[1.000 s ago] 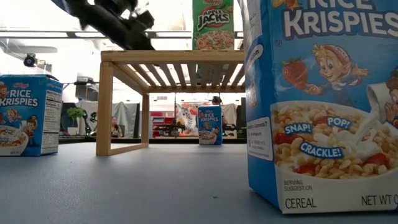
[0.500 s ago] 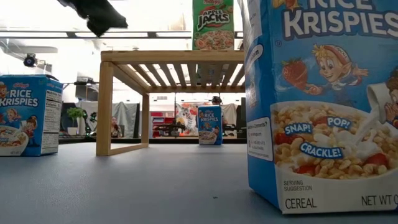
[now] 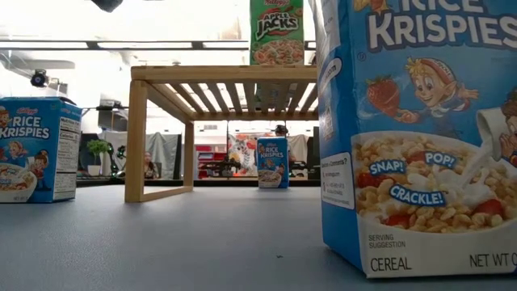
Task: Stack cereal on shelf
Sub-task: Put the bottom blue cereal box on the shelf
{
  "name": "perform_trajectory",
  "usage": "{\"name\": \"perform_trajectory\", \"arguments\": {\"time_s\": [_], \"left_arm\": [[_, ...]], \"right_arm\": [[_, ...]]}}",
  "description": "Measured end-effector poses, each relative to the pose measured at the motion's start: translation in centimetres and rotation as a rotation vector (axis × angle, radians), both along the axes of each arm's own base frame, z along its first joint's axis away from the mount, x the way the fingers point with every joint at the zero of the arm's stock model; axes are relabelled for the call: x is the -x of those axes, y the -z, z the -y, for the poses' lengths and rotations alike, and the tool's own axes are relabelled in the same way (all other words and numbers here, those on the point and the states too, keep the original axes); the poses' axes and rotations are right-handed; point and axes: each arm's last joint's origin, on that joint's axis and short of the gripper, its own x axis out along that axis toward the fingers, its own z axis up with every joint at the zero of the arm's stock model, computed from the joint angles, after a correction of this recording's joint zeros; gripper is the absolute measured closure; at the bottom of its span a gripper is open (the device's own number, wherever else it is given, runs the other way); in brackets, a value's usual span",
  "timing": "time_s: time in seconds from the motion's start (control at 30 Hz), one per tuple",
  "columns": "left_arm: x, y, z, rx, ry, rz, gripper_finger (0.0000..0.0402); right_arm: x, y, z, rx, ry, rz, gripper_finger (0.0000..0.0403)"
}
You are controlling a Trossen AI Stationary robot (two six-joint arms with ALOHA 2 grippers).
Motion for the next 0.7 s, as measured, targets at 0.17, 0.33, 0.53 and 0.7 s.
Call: {"name": "perform_trajectory", "arguments": {"time_s": [0.17, 0.33, 0.53, 0.7], "left_arm": [[-0.3, 0.3, 0.6, -0.009, -0.016, -0.013, 0.0308], [-0.8, 0.5, 0.8, -0.012, -0.02, -0.027, 0.0308], [-1.3, 0.6, 1.0, -0.014, -0.021, -0.03, 0.0308], [-1.8, 1.0, 1.2, 0.0, -0.027, -0.049, 0.0308]], "right_arm": [[-0.4, 3.5, -3.9, 0.022, 0.007, -0.095, 0.0175], [-0.9, 6.9, -7.0, -0.036, -0.019, -0.171, 0.0175], [-1.7, 10.6, -9.0, -0.116, 0.007, -0.256, 0.0175], [-2.5, 13.6, -10.1, -0.127, 0.031, -0.298, 0.0175]]}}
